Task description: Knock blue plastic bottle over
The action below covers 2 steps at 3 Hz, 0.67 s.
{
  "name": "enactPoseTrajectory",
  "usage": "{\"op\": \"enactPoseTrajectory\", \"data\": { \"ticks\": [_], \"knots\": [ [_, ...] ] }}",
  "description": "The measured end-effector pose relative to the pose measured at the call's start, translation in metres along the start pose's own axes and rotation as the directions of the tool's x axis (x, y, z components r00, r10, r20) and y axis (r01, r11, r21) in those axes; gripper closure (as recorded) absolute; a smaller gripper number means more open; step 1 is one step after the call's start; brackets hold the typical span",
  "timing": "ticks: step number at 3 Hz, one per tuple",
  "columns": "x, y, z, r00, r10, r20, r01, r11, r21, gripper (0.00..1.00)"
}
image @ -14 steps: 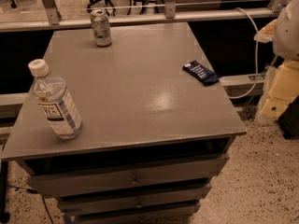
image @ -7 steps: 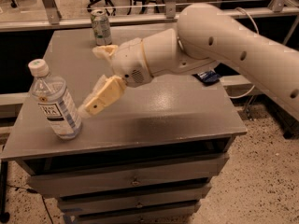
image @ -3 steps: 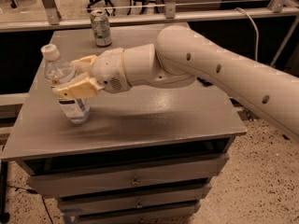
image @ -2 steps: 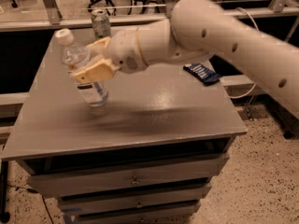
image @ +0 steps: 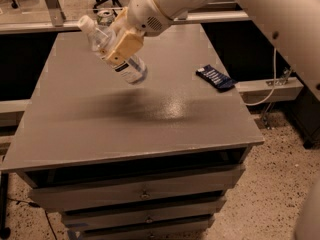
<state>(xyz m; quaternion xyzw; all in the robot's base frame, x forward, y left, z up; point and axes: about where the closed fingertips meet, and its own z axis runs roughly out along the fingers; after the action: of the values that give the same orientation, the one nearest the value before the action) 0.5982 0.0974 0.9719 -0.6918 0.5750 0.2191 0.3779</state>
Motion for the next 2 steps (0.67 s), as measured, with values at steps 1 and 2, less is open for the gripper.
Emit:
{"op": "enactPoseTrajectory", "data": {
  "ticks": [1, 2],
  "knots": [
    [0.038, 0.01, 0.0, 0.977, -0.106, -0.184, 0.084, 0.9888, -0.123, 1.0],
    [0.066, 0.038, 0.007, 0.951, -0.156, -0.266, 0.089, 0.9648, -0.247, 1.0]
  ]
}}
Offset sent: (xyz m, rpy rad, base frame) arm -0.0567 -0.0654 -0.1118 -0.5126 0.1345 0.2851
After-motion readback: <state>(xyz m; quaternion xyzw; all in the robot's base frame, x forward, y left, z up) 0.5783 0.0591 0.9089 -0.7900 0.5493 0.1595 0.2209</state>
